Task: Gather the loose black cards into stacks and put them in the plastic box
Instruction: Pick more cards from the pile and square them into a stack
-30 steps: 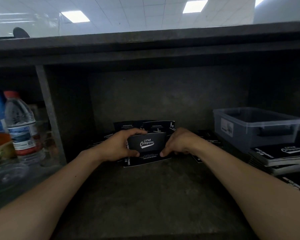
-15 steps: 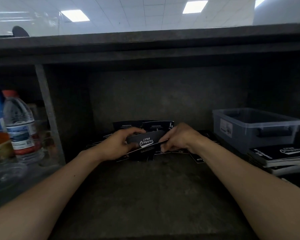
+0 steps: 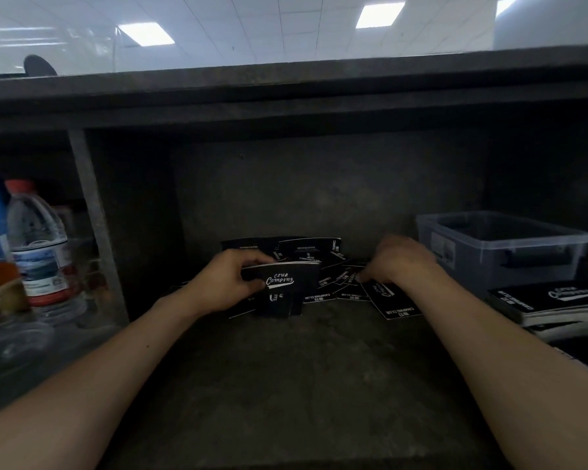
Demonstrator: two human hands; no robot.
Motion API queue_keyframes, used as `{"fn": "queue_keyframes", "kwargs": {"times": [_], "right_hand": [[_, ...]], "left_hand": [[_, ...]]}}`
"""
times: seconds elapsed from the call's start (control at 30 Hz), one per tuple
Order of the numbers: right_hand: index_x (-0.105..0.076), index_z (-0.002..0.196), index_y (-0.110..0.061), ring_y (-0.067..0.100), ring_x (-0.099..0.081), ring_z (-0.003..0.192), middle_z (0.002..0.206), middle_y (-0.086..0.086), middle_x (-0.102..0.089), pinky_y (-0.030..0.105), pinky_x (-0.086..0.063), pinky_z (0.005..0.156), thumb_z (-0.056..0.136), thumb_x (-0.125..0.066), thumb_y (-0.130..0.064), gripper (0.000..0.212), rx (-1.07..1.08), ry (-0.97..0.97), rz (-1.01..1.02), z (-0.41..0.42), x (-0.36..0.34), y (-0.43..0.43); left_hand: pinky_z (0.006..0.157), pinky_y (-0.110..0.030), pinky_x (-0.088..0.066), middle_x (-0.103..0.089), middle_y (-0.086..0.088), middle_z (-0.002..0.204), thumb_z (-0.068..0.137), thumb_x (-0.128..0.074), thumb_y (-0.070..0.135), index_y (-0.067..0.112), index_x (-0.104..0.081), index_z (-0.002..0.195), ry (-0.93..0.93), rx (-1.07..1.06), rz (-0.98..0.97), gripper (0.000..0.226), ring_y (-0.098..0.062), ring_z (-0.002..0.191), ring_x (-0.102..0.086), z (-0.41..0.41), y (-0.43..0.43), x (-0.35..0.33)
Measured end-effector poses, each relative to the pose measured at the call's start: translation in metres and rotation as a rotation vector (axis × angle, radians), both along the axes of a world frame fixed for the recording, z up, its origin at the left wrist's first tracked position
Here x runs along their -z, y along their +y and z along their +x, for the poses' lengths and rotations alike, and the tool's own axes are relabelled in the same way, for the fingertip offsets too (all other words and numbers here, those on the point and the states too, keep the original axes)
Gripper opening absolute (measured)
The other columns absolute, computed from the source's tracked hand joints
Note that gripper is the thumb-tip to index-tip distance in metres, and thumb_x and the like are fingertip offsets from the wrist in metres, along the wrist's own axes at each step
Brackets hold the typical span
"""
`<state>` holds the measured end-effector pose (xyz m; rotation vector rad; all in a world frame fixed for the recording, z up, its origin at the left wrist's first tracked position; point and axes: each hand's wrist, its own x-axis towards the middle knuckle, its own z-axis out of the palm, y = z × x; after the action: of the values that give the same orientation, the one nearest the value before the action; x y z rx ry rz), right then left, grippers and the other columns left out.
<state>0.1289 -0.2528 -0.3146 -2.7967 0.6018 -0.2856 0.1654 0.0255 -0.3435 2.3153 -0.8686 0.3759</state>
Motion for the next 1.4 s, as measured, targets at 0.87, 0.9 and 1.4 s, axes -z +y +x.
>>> {"fn": "queue_keyframes", "kwargs": {"times": [0.87,0.9,1.4], "right_hand": [[-0.064,0.083,-0.016,0.012,-0.07,0.066,0.081,0.003,-0.074,0.02,-0.049,0.052,0.078,-0.079,-0.002,0.021,-0.372,-0.317,1.045,0.022,0.036,0.034],[-0.065,0.079,-0.017,0.01,-0.068,0.064,0.076,0.0,-0.073,0.019,-0.046,0.052,0.074,-0.083,-0.004,0.022,-0.377,-0.341,0.99,0.023,0.041,0.037],[-0.06,0.129,-0.038,0.019,-0.046,0.131,0.14,0.0,-0.05,0.038,-0.038,0.111,0.089,-0.062,-0.055,0.044,-0.86,-0.02,-0.052,0.019,0.042,0.058]], "left_hand": [[0.099,-0.035,-0.05,-0.073,0.003,0.109,0.103,-0.048,0.026,0.021,-0.073,0.109,0.227,-0.152,-0.235,0.026,-0.015,0.105,-0.066,0.005,-0.004,-0.003],[0.096,-0.035,-0.051,-0.072,0.005,0.108,0.1,-0.054,0.034,0.023,-0.073,0.109,0.234,-0.116,-0.209,0.024,-0.013,0.103,-0.067,0.002,-0.004,-0.002],[0.094,-0.036,-0.054,-0.072,-0.012,0.107,0.088,-0.055,-0.006,0.011,-0.07,0.112,0.184,-0.357,-0.105,0.033,-0.027,0.104,-0.068,0.018,0.009,0.003]]}}
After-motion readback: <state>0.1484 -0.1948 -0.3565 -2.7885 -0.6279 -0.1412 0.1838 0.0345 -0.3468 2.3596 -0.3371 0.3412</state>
